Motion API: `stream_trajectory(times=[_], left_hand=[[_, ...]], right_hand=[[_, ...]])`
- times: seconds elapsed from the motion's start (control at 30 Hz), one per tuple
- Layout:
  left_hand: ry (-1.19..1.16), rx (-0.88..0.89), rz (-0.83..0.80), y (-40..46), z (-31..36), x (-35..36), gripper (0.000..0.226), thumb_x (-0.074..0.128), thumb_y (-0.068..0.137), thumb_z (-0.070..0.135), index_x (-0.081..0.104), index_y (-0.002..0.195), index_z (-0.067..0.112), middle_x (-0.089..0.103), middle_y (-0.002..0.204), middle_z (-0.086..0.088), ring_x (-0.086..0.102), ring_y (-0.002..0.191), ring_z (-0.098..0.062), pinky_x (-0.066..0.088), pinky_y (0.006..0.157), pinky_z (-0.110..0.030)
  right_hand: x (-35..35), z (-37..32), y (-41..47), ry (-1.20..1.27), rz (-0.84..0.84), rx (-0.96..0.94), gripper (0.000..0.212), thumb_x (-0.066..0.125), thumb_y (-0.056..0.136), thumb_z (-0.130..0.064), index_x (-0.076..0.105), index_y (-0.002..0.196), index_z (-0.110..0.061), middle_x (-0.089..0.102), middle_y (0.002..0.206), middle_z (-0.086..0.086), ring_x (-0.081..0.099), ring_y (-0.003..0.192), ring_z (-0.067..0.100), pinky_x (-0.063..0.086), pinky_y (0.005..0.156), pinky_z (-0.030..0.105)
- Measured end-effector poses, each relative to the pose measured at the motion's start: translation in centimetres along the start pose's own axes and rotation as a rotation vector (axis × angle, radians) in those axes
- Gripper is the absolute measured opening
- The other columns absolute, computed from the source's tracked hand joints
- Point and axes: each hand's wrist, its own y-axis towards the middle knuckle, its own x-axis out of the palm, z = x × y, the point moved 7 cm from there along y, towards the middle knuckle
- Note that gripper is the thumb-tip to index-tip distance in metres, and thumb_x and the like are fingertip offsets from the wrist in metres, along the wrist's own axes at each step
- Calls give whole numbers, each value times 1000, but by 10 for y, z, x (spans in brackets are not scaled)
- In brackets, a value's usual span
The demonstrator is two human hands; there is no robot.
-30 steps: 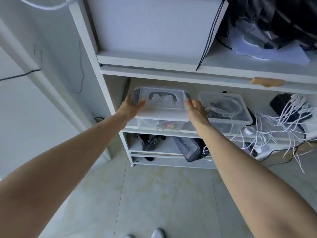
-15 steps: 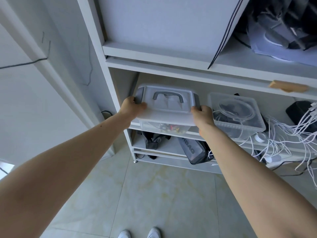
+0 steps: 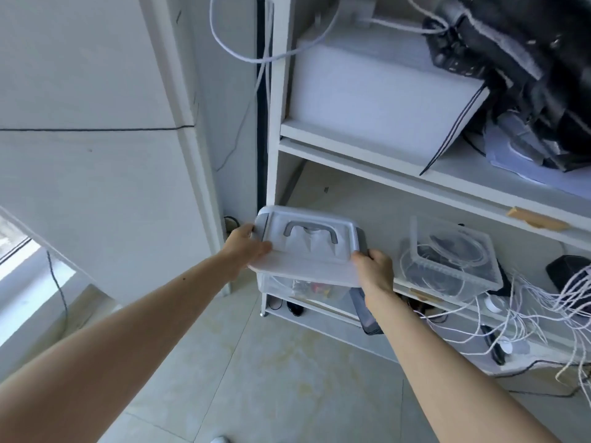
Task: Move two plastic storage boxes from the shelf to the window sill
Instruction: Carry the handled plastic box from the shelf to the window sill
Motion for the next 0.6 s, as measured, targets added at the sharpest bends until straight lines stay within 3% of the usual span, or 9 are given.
stream_trajectory(times=[0.13, 0.3, 0.43, 0.6], left_hand=[[-56, -44, 40, -20, -32, -43, 57, 67, 84, 8, 46, 137, 11, 56, 115, -9, 57, 109, -30, 48, 101, -45], [-132, -110, 166, -40, -86, -126, 68, 69, 81, 11, 42, 144, 15, 57, 127, -12, 58, 108, -28, 50, 93, -40], [-218, -150, 292, -62, -128, -211, 69, 70, 80, 13, 42, 143, 17, 56, 117, -8, 58, 101, -27, 50, 86, -38], [-283, -178, 450, -86, -183, -334, 62, 72, 72, 16, 54, 131, 15, 63, 109, -6, 63, 97, -27, 52, 82, -35]], right_hand=[[38, 0, -35, -10, -58, -24, 8, 56, 80, -14, 60, 78, -8, 60, 75, 7, 53, 69, 28, 36, 54, 28], [114, -14, -82, -36, -221, -51, 10, 56, 79, -13, 62, 82, -6, 62, 74, 3, 54, 68, 24, 37, 51, 26], [200, -32, -124, -95, -387, -65, 15, 57, 77, -19, 62, 87, -9, 65, 85, 7, 59, 75, 25, 45, 59, 30], [320, -71, -190, -136, -545, -149, 6, 60, 79, -12, 61, 81, -7, 58, 71, 3, 50, 61, 17, 33, 50, 26]])
